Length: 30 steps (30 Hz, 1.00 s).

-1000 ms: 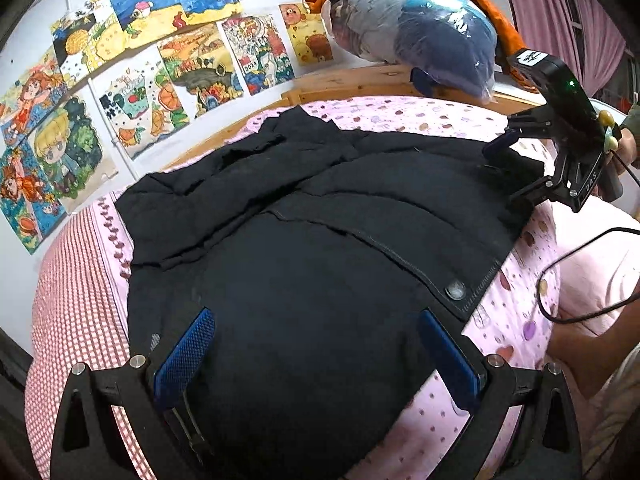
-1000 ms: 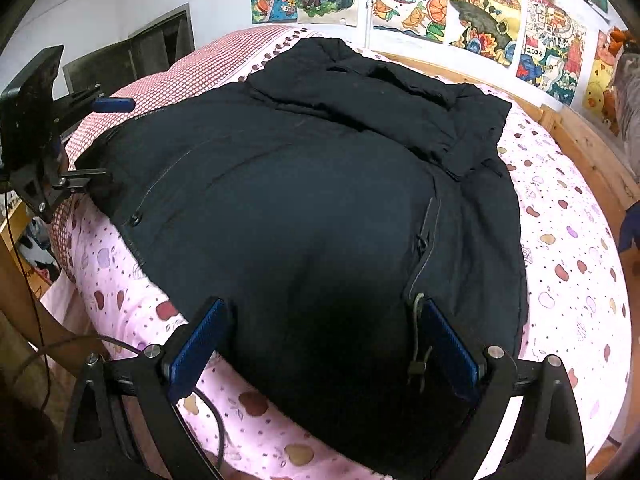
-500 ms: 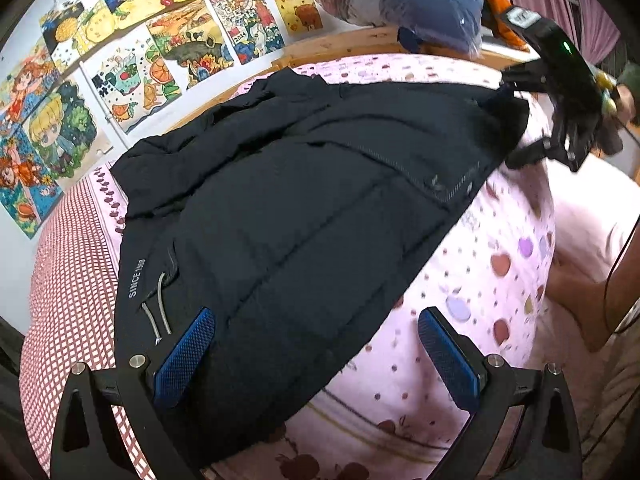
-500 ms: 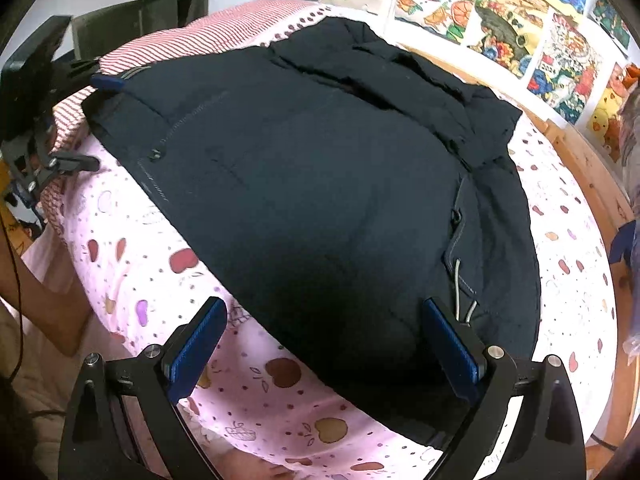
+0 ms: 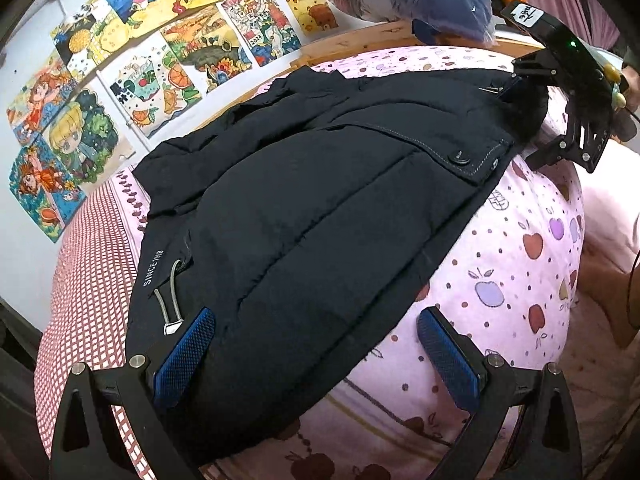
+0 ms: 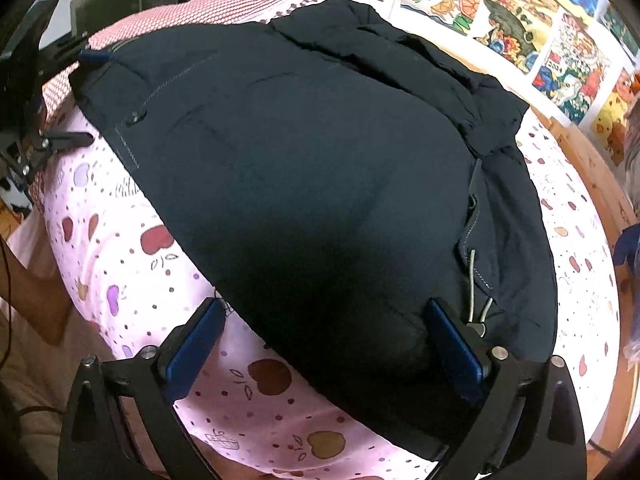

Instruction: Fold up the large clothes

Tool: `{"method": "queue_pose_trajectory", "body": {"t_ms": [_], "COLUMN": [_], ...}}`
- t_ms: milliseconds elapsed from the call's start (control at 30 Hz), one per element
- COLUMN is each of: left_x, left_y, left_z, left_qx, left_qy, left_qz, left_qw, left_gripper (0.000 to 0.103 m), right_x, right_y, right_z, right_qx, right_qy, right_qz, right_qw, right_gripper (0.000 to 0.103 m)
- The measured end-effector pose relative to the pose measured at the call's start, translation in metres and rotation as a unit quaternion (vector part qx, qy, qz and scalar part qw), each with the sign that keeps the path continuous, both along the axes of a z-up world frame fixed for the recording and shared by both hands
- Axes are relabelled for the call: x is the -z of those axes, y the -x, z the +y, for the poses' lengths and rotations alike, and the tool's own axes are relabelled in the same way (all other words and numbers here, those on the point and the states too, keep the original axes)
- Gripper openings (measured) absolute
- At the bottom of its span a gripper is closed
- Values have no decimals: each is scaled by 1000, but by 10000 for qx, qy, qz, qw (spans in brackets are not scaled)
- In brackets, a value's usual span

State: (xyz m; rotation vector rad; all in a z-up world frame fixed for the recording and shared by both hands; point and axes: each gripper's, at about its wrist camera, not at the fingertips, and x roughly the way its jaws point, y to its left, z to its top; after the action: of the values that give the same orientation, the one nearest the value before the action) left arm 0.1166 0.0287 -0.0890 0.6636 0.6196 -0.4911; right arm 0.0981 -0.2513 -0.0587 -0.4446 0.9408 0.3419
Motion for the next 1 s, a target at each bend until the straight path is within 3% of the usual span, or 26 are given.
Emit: {"method": "queue_pose_trajectory", "body": {"t_ms": [267, 700, 833, 1000], "left_x": [6, 2, 7, 4], "left_y": [1, 13, 19, 22], "left_z": [-5, -2, -10, -13], "left_qx": [-118, -339, -338, -378], "left_qy": [-278, -214, -628, -801], "left_qz": [-230, -913, -1451, -1779], "left_qw": [9993, 9950, 9868, 9801], "left_gripper": [103, 102, 97, 94], "right_x": [4, -8, -8, -5], "right_y": [4, 30, 31, 38], "right_z": [9, 5, 6, 9], "right_qx": [28, 97, 18, -194], "right_qy": [386, 712, 769, 864], "right_qz": [-209, -1295, -1341, -1379], "right_qw": [9990, 9890, 9880, 9865], "right_gripper": [101, 100, 85, 65]}}
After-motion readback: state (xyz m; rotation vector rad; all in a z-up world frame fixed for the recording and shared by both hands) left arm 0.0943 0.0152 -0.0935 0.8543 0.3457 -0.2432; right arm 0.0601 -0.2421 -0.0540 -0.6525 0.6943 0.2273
